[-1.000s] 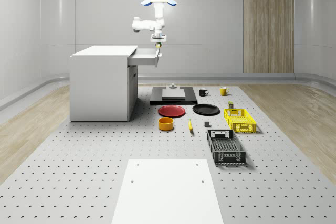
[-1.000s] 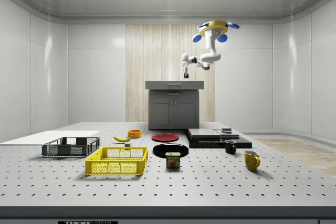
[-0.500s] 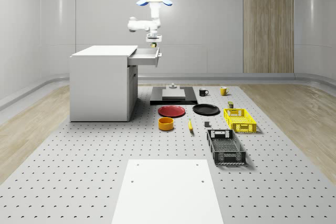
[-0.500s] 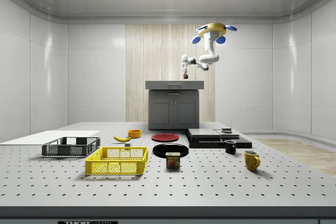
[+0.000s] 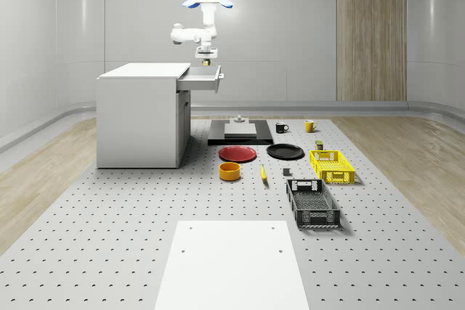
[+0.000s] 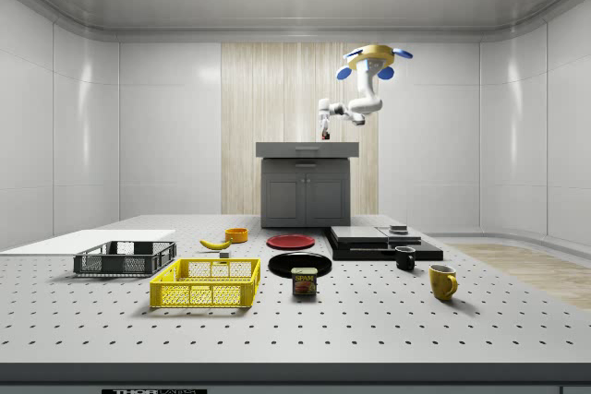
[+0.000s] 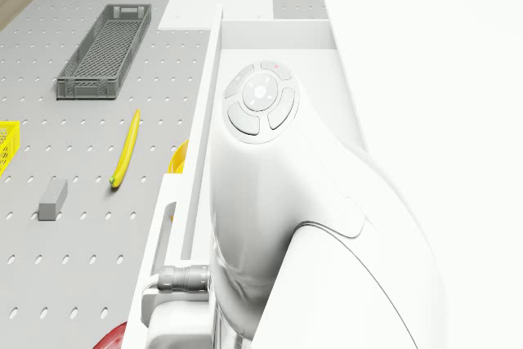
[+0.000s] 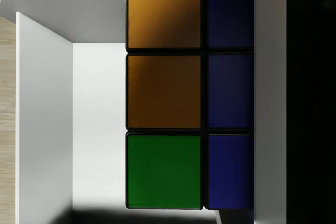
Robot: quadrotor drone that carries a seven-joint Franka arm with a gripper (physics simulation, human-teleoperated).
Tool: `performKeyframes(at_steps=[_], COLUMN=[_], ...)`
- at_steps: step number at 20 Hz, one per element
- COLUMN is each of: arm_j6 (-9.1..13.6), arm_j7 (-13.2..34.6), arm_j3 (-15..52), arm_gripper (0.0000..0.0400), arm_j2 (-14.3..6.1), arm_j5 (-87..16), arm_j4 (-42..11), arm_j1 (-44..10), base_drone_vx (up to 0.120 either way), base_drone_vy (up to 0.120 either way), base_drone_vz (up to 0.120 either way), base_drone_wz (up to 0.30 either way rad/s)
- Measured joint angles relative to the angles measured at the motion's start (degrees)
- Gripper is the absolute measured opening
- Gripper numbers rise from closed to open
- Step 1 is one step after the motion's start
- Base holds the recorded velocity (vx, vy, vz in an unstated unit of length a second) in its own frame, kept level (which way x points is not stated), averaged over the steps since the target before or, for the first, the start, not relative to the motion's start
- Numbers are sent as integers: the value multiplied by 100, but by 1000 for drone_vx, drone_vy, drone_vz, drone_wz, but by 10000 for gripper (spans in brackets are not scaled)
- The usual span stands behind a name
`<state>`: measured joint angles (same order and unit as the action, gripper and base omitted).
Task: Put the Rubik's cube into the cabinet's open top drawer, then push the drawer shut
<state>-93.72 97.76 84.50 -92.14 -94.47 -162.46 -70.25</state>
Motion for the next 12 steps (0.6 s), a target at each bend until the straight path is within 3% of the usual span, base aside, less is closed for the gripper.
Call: performKeyframes(at_steps=[12], arm_j6=[-306], arm_j7=[32], arm_j3=[-942], arm_gripper=[325], arm_j2=[12], arm_j5=[-887], arm_j4=[158], arm_j1=[-140], base_drone_vx=[0], base_drone_vy=[0], base_drone_vz=[0], base_drone_wz=[0])
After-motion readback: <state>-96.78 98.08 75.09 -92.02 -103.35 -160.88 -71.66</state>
